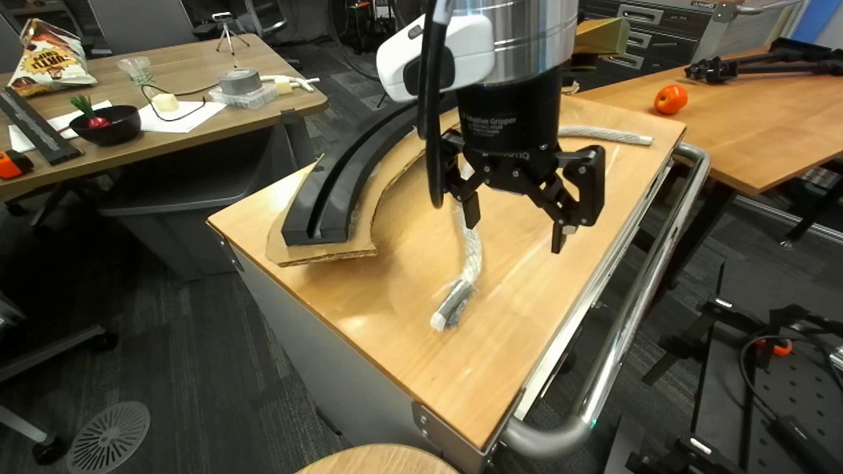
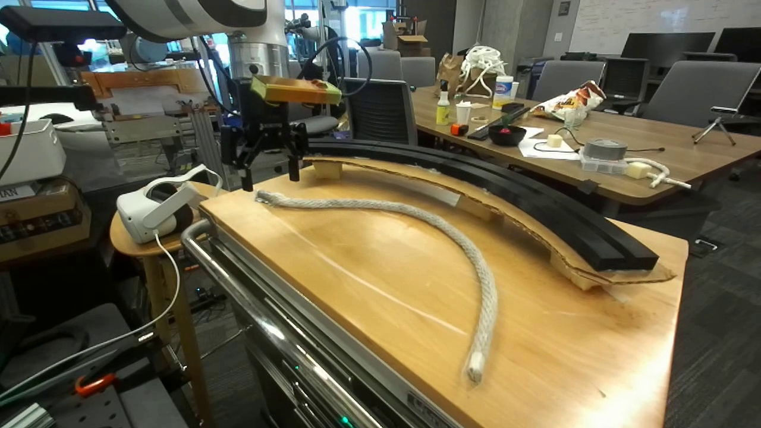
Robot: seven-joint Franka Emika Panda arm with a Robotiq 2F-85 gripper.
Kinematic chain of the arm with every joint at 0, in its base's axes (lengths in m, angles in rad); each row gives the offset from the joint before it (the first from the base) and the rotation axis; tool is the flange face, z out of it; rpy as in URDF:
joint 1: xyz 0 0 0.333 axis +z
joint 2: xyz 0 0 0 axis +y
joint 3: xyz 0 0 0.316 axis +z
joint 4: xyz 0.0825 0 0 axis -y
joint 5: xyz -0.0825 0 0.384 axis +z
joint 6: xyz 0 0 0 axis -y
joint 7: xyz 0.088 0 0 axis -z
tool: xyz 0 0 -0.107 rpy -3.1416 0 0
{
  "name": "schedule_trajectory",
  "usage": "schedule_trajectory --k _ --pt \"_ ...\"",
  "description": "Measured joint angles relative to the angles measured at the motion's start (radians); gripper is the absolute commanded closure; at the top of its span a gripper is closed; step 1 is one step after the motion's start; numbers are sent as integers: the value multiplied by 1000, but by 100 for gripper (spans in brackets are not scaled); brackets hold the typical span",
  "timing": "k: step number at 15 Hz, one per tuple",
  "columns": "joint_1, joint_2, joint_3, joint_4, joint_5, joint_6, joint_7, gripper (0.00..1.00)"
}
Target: Put the white rope on the skate
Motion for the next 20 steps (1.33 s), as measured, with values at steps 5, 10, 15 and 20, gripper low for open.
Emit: schedule_trajectory --k 5,10,15,20 --pt "0 16 0 -1 2 -1 -6 0" --pt "0 68 1 19 2 0 -6 0" --pt "0 122 11 65 2 0 0 25" --pt "1 181 24 119 -3 -1 17 60"
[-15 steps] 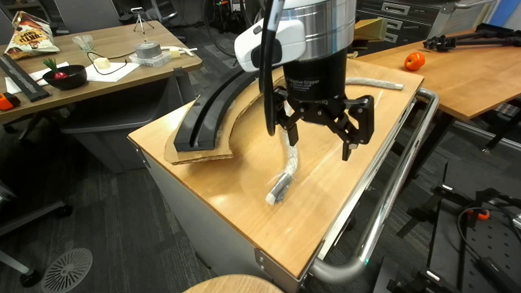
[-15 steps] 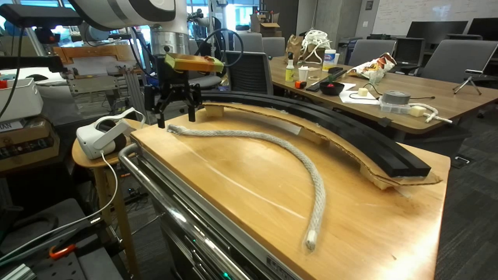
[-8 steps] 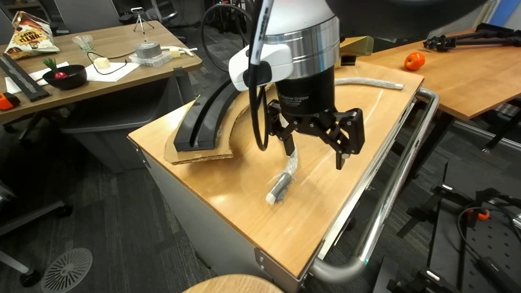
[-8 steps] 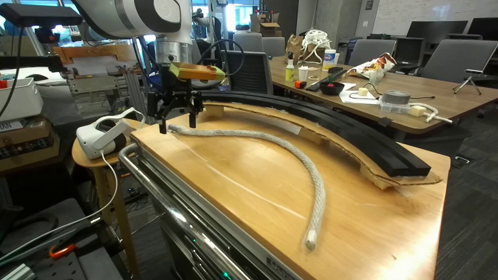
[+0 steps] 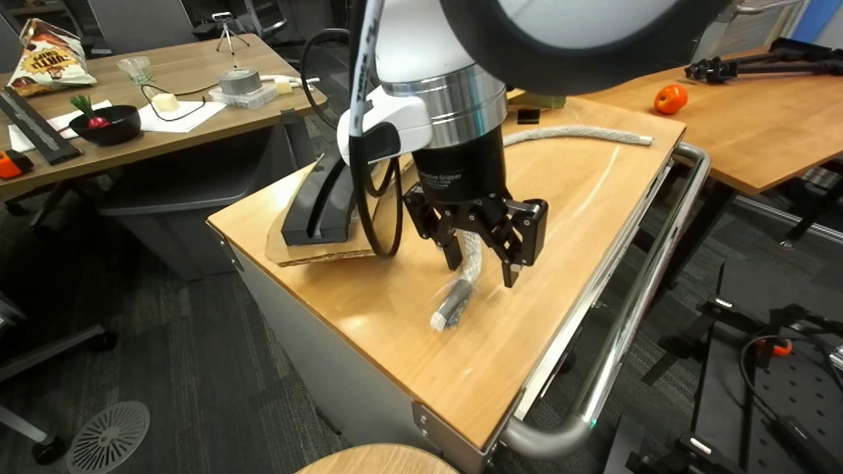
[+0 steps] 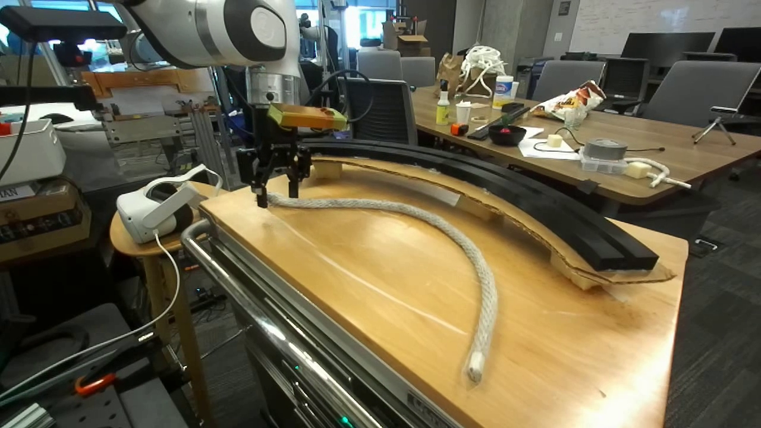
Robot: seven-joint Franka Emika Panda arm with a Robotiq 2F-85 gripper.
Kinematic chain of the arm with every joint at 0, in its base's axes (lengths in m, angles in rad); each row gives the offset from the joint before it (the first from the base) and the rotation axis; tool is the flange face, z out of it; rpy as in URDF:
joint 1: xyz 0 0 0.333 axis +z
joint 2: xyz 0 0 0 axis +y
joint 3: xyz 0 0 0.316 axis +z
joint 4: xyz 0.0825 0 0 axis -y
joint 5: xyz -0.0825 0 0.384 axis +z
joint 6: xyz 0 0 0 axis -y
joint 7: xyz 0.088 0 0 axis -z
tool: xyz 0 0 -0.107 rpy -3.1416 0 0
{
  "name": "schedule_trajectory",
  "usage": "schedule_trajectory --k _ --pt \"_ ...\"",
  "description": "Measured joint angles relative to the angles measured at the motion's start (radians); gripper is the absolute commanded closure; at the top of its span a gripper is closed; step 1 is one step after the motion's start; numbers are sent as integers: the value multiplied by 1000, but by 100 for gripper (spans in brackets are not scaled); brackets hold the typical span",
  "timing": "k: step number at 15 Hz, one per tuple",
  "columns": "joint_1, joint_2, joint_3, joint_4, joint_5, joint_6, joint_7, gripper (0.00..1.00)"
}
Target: Put the white rope on the skate
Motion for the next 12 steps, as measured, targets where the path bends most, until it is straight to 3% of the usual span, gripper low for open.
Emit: schedule_trajectory --k 4,5,7,9,12 --pt "0 15 2 22 0 -2 3 89" --pt "-1 16 2 23 0 -2 3 92" --pt "-3 16 2 23 6 -2 3 97" --pt "-10 14 2 23 22 -2 0 91" --pt "-25 -5 1 20 48 13 -3 91"
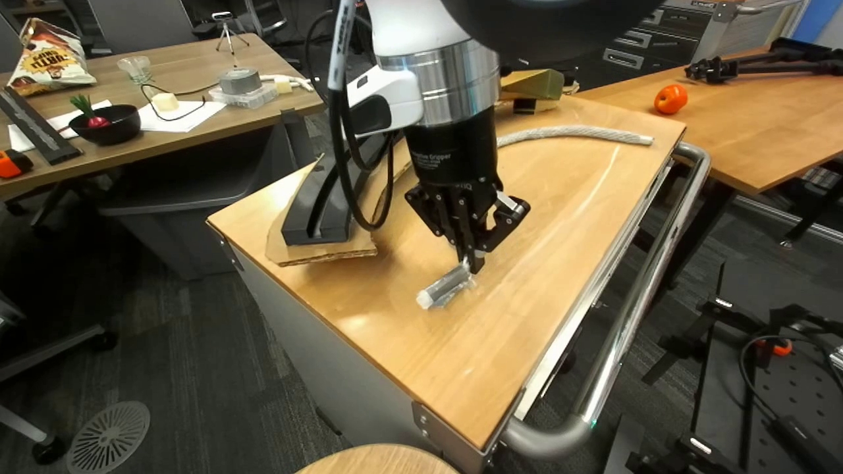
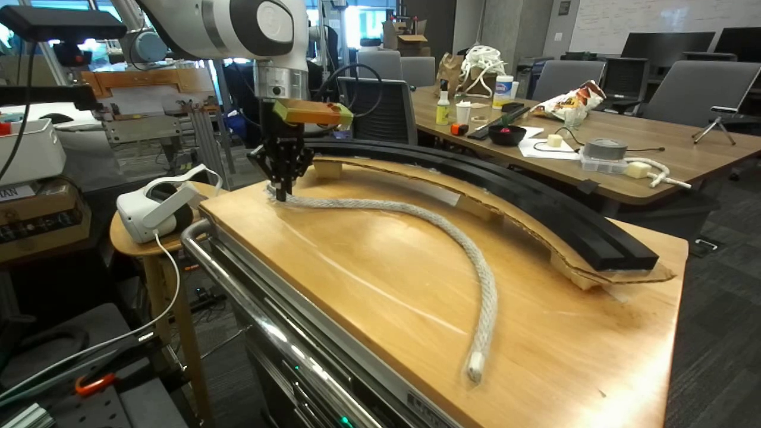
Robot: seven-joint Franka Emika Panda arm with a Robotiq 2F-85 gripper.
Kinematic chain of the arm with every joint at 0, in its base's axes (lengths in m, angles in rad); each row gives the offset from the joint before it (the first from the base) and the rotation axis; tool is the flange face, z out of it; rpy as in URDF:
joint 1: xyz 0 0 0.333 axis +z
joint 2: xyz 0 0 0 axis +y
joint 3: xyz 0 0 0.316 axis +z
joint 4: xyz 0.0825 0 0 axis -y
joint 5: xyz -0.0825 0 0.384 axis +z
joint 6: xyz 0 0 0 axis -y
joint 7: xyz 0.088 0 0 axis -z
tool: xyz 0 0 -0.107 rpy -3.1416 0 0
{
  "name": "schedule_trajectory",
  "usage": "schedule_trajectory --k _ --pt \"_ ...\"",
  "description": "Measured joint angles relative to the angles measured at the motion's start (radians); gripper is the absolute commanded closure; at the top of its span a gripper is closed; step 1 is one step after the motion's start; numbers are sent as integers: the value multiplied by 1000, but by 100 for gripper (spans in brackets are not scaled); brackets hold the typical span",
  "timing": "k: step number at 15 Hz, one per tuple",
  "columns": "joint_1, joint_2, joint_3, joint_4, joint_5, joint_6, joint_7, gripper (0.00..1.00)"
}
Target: Put the white rope on the skate
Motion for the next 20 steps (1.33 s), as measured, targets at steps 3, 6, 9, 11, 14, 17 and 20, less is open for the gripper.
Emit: schedule_trajectory --k 3,6,9,11,14,17,20 --pt "-13 -60 -1 -22 6 64 0 91" --pt "-14 -146 -2 -47 -5 111 1 91" --pt "-1 -198 0 -34 -100 108 33 91" --pt "15 -195 3 1 -183 89 72 91" --pt "41 -151 9 105 -269 -9 115 91" --pt "58 -61 11 252 -304 -121 131 91" --pt "63 45 11 407 -304 -245 127 91"
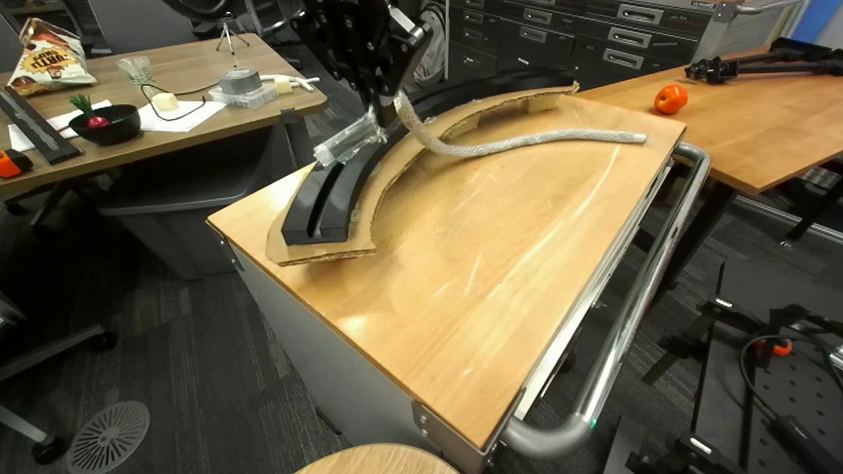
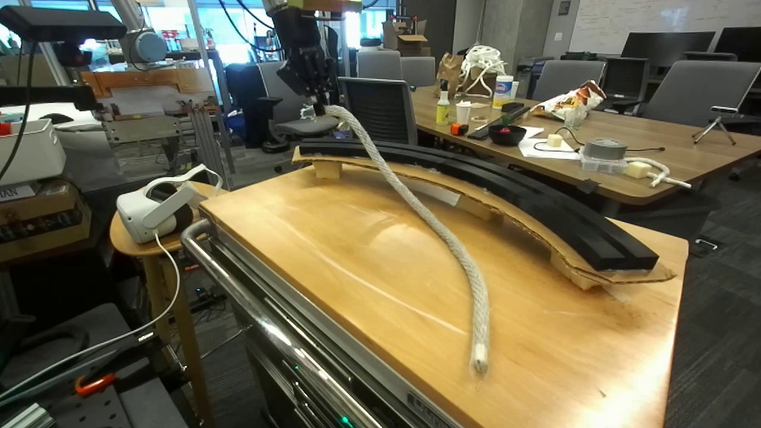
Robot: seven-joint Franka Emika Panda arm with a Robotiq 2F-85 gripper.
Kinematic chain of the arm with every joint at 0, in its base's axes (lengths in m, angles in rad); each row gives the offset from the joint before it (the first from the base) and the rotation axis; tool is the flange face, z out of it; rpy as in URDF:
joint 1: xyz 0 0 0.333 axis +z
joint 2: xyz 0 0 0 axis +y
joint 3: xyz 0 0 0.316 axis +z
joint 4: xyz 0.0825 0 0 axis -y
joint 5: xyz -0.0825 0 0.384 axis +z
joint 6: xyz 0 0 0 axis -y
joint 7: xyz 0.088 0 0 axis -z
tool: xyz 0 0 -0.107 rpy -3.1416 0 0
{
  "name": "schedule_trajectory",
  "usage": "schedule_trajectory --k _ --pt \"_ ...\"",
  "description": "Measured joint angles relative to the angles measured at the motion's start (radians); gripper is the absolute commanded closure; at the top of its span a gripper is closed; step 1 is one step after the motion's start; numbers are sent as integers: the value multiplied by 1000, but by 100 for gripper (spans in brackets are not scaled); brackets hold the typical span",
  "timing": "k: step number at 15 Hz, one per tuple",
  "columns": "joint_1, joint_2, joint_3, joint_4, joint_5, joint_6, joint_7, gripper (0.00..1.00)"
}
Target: Put the white rope on the skate
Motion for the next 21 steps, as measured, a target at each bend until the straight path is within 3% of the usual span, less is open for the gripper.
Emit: schedule_trajectory --k 6,12,17,21 --pt "10 199 0 286 -1 -315 -135 91" --pt "14 287 3 486 25 -446 -332 91" --pt "13 372 3 648 86 -639 -546 91" --pt "14 480 2 789 103 -750 -585 91"
